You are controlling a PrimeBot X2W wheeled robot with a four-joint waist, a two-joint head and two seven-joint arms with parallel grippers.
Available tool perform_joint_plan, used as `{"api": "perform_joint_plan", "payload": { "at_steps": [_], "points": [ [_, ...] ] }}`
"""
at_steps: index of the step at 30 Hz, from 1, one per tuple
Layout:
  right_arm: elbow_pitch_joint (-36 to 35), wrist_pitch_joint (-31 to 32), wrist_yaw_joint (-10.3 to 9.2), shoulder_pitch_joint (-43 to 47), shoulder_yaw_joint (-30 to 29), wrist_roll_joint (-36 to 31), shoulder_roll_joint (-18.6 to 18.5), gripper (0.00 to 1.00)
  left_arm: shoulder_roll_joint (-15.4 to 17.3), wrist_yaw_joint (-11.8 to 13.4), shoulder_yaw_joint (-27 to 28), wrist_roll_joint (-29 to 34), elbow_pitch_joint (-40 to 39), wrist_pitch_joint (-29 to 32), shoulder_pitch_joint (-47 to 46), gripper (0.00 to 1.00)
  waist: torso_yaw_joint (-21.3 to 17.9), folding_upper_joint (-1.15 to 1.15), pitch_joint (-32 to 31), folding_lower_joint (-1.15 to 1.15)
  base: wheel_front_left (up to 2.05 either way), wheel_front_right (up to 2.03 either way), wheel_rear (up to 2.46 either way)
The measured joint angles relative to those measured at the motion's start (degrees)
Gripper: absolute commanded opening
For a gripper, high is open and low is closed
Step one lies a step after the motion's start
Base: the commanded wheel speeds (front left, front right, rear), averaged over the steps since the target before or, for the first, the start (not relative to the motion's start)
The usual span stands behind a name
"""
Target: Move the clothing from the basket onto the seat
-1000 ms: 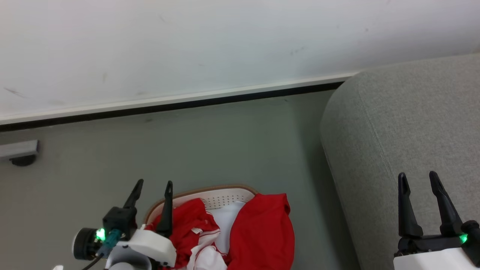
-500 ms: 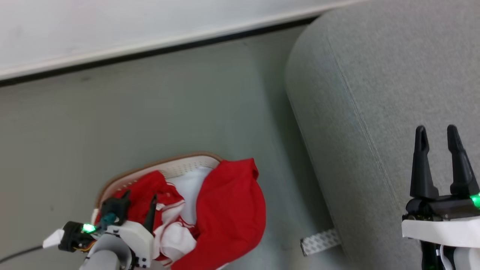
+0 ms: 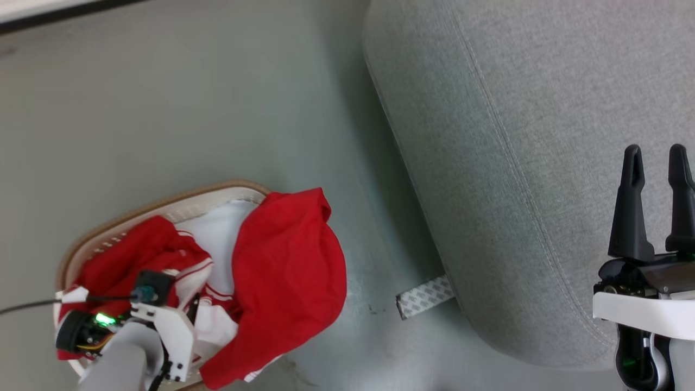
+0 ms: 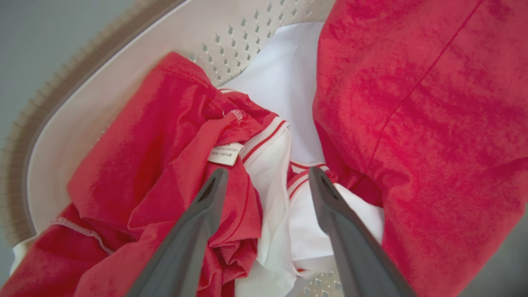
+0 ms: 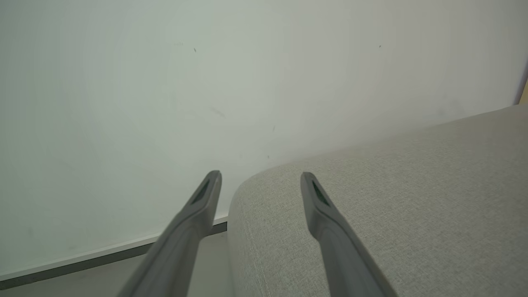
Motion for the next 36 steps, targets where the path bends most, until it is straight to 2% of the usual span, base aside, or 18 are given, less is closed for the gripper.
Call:
{"api": "perform_joint_plan", "payload": {
  "at_steps": [6, 10, 14, 15, 16, 17, 18, 23, 27, 36],
  "points": [
    [-0.30, 0.00, 0.00, -1.80, 0.80, 1.22, -0.01, 1.00, 1.94, 0.01, -0.80, 0.07, 2.82, 5.44, -3.72, 1.00, -2.30, 0.00, 4.20, 0.00, 0.00, 0.00, 0.00],
    [-0.34, 0.00, 0.00, -2.15, 1.20, 2.38, -0.01, 1.00, 3.25, 1.85, -0.60, -0.07, 3.78, 10.89, -4.41, 1.00, -4.11, 0.00, 6.39, 0.00, 0.00, 0.00, 0.00],
    [-0.25, 0.00, 0.00, -2.54, 1.52, 3.15, 0.00, 1.00, 4.03, 2.05, -0.94, -0.07, 4.07, 16.18, -4.69, 1.00, -5.88, 0.00, 7.87, 0.00, 0.00, 0.00, 0.00],
    [-0.20, 0.00, 0.00, -2.54, 1.55, 3.32, 0.00, 1.00, 4.04, 2.03, -1.05, -0.12, 4.12, 16.91, -4.68, 0.75, -6.21, 0.00, 8.11, 0.00, 0.00, 0.00, 0.00],
    [-0.15, 0.00, 0.00, -2.55, 1.57, 3.34, 0.00, 1.00, 4.05, 2.04, -1.10, -0.31, 4.13, 17.04, -4.68, 0.75, -6.47, 0.00, 8.32, 0.00, 0.00, 0.00, 0.00],
    [-0.10, 0.00, 0.00, -2.58, 1.59, 3.48, 0.00, 1.00, 4.08, 2.13, -1.09, -0.51, 4.14, 16.71, -4.68, 0.29, -6.65, 0.00, 8.47, 0.00, 0.00, 0.00, 0.00],
    [-0.05, 0.00, 0.00, -2.61, 1.58, 3.72, 0.00, 1.00, 4.10, 2.24, -1.14, -0.54, 4.15, 16.35, -4.67, 0.00, -6.75, 0.00, 8.55, 0.00, 0.00, 0.00, 0.00],
    [0.51, 0.00, 0.00, -2.82, 1.49, 3.79, 0.01, 1.00, 3.25, 2.56, -1.36, -1.05, 4.22, 14.04, -4.05, 0.00, -6.20, 0.00, 7.58, -0.01, 0.00, 0.00, 0.00],
    [0.74, 0.00, 0.00, -2.96, 1.42, 2.07, 0.02, 1.00, 1.33, 2.69, -1.54, -1.92, 4.28, 11.24, -3.36, 0.00, -5.09, 0.00, 5.57, -0.01, 0.00, 0.00, 0.00],
    [2.27, 0.00, 0.00, -1.31, 0.63, -3.69, 0.05, 1.00, -4.46, 0.49, -1.63, -4.78, 4.27, 1.49, -2.14, 0.00, 0.48, 0.00, -2.70, -0.01, 0.00, 0.00, 0.00]
  ]
}}
